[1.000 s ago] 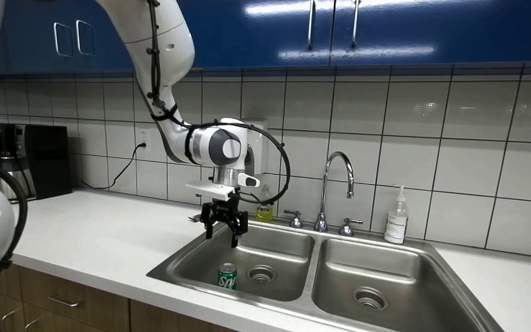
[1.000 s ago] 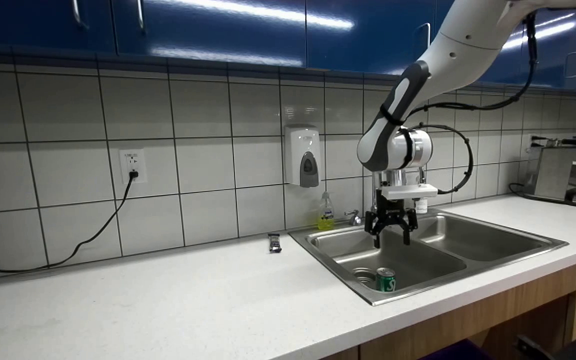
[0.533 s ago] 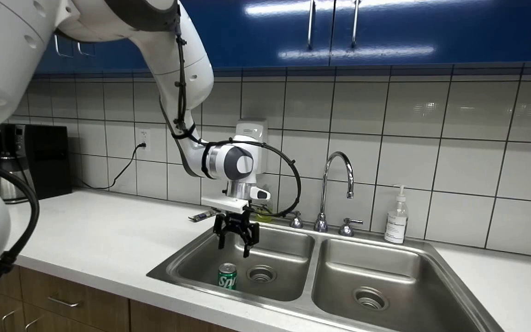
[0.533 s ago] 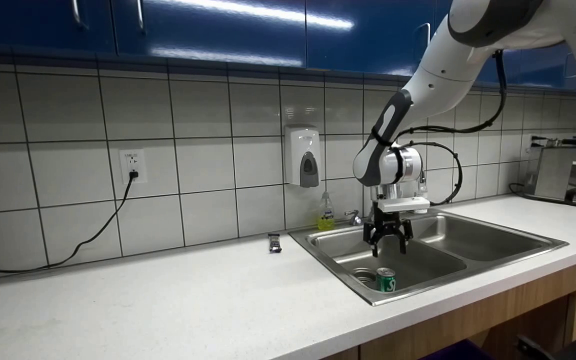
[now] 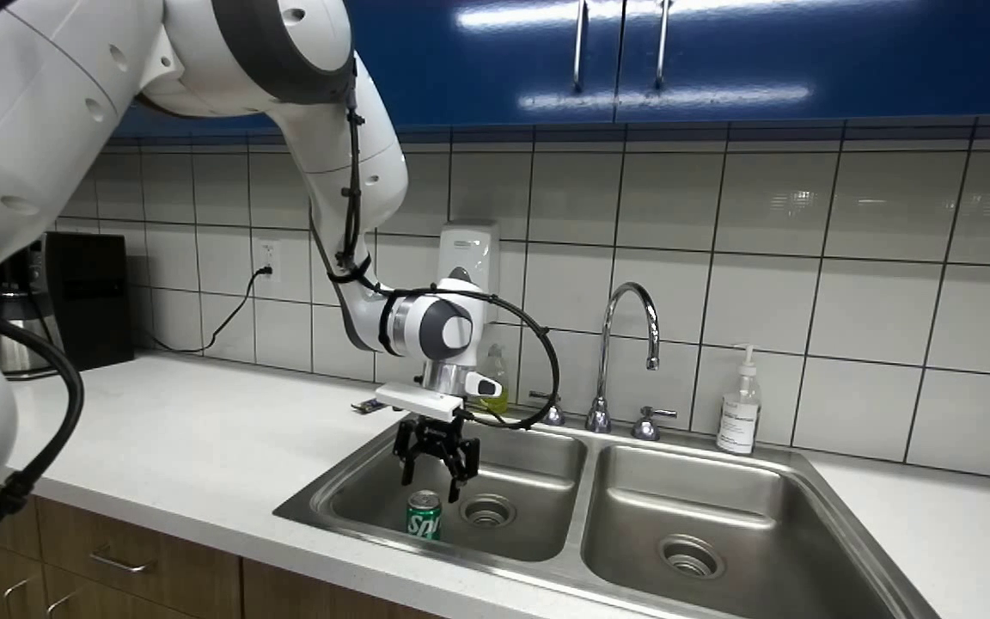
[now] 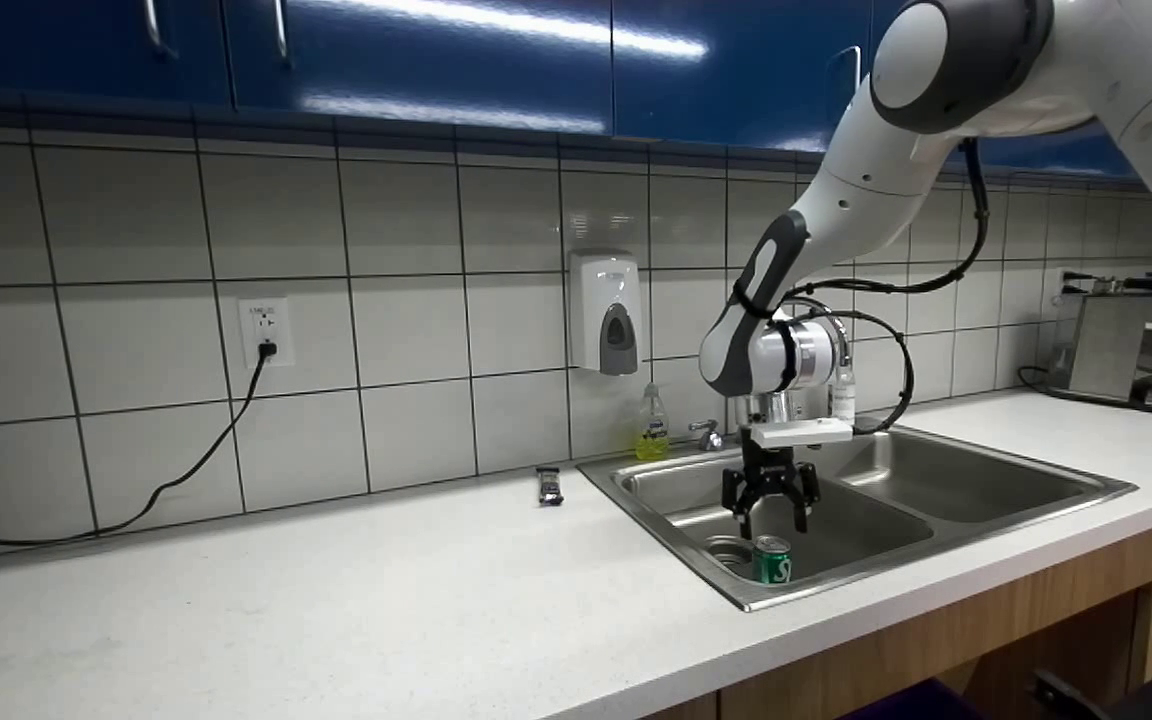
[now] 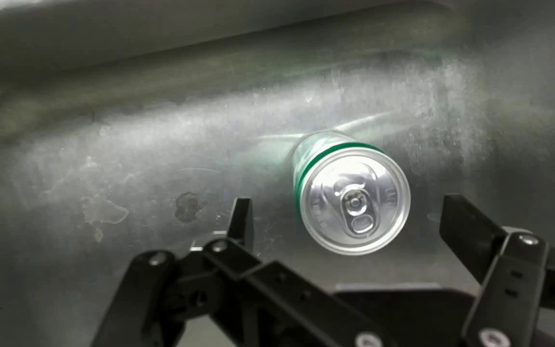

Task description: Remove the can from the sink

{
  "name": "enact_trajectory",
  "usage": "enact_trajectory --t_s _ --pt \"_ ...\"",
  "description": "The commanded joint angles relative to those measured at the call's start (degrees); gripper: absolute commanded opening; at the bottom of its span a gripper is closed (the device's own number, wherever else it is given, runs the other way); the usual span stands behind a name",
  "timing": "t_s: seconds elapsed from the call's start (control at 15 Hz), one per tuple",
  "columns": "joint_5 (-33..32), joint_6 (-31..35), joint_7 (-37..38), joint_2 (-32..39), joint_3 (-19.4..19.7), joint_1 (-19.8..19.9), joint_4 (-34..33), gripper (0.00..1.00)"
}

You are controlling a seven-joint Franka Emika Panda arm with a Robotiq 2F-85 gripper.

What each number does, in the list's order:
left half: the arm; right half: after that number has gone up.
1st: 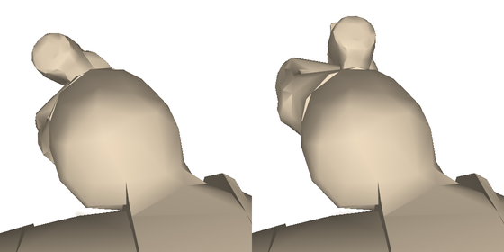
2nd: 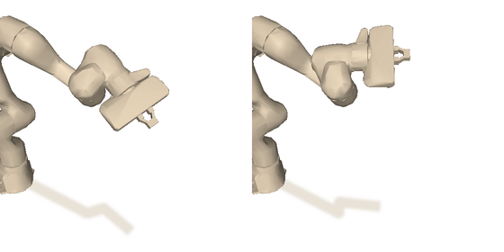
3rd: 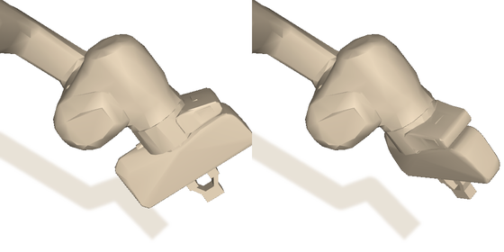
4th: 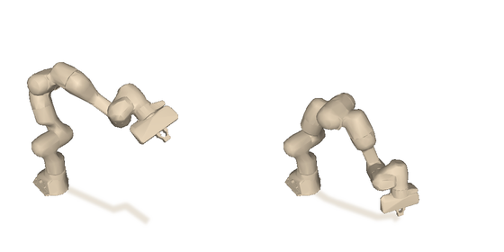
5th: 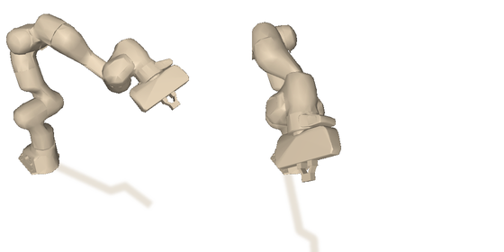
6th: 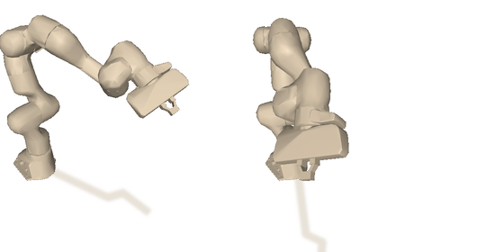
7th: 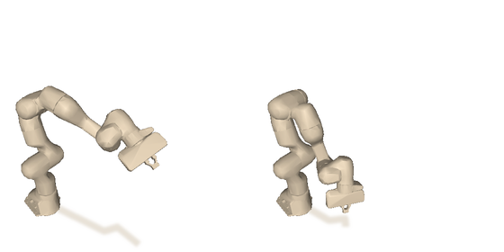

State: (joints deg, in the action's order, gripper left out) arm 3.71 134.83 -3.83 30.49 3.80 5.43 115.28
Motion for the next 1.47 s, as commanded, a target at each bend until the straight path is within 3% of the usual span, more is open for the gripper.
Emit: enact_trajectory --t_s 0.0,1.4 --pt "1.22 -1.53 -2.02 0.91 -1.81 1.39 -1.07 1.0" --pt "1.24 1.67 -0.74 2.68 -1.78 1.14 0.9 1.0"
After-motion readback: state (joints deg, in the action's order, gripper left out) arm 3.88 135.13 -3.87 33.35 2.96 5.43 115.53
